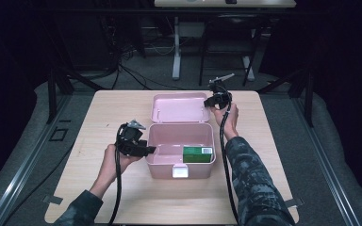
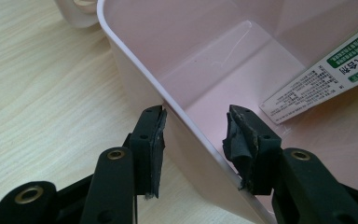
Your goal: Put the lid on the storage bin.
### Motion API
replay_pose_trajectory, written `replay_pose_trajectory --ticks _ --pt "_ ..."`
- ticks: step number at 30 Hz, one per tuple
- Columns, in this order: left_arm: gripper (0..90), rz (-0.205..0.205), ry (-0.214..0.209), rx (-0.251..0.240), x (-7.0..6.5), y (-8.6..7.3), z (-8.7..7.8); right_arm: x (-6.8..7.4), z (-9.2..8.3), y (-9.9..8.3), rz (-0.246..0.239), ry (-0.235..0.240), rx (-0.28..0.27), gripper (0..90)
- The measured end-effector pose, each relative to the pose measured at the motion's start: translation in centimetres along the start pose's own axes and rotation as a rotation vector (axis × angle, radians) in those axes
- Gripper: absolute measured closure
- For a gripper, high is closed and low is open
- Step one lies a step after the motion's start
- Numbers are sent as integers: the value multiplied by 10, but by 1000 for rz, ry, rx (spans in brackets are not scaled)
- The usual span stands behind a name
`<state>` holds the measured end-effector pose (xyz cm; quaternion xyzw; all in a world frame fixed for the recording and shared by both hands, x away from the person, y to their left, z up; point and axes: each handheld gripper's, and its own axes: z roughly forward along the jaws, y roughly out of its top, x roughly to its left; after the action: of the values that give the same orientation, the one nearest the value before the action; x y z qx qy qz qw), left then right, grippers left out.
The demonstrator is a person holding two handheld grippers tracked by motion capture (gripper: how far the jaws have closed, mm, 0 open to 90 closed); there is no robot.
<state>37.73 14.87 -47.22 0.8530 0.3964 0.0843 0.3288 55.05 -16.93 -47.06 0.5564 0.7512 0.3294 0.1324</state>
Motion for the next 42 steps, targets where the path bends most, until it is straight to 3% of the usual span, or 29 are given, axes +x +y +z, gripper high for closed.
replay_pose_trajectory --ticks 14,28,42 --pt "566 -1 4 1 0 0 0 0 -22 2 16 30 -75 812" --pt "569 -13 4 -1 0 0 1 2 -46 2 -15 59 -142 828" --pt "568 -3 17 -2 -2 1 2 4 -57 -3 -21 76 -204 839"
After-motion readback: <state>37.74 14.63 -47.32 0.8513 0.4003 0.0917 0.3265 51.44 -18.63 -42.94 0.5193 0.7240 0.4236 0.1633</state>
